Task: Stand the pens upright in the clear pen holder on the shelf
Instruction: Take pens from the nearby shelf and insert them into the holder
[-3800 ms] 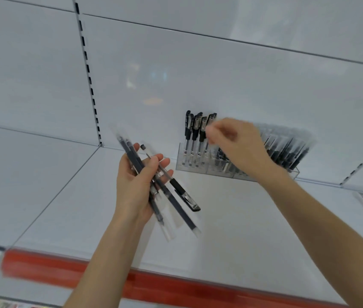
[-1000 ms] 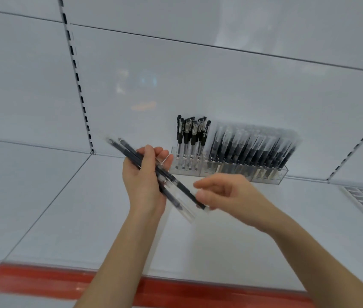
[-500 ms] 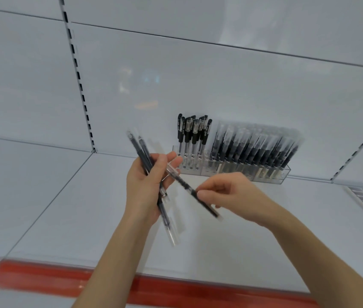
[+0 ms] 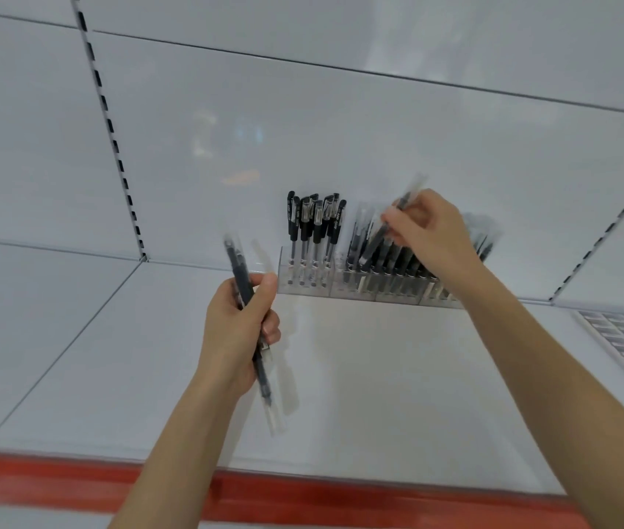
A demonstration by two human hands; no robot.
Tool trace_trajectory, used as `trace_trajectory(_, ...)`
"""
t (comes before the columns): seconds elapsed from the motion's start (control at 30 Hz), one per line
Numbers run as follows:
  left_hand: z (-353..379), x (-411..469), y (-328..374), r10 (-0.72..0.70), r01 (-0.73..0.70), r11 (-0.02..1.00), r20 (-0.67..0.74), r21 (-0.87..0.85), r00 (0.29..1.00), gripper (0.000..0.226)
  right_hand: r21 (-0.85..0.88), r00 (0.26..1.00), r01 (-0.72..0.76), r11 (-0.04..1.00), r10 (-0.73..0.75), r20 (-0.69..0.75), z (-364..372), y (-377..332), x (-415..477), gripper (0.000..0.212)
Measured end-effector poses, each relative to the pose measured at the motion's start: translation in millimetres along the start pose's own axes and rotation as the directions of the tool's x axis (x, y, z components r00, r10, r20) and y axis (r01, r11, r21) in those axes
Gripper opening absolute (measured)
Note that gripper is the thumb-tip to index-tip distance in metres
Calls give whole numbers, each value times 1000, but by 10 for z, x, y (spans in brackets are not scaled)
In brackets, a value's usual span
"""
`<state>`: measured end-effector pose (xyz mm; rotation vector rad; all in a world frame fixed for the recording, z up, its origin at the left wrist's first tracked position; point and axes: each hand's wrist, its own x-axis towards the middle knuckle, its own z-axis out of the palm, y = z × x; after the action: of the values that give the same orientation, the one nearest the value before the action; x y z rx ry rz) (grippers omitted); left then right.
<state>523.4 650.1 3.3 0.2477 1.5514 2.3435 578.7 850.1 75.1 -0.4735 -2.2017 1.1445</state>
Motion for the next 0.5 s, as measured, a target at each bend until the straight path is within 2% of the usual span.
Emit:
trace_trajectory(0.1,11,-3,19,-45,45,999,-9,-16,999,18,-123,996,69,990,-75,-46,50,29,137,15)
trace_trajectory(0.27,25,0,64,-139,136,978,-4,-159,990,12,-216,990,116,969,-130,-54,220,148,137,14)
trace_trajectory(0.4,30,-9,50,-93,93,984,4,-152,996,12,-248,994,81,965,-95,-47,262,172,152,16)
trace_trajectory(0.5,39,-17,33,-70,70,989,4,-127,998,11,-284,999,54,957,-53,13,285,202,179,26)
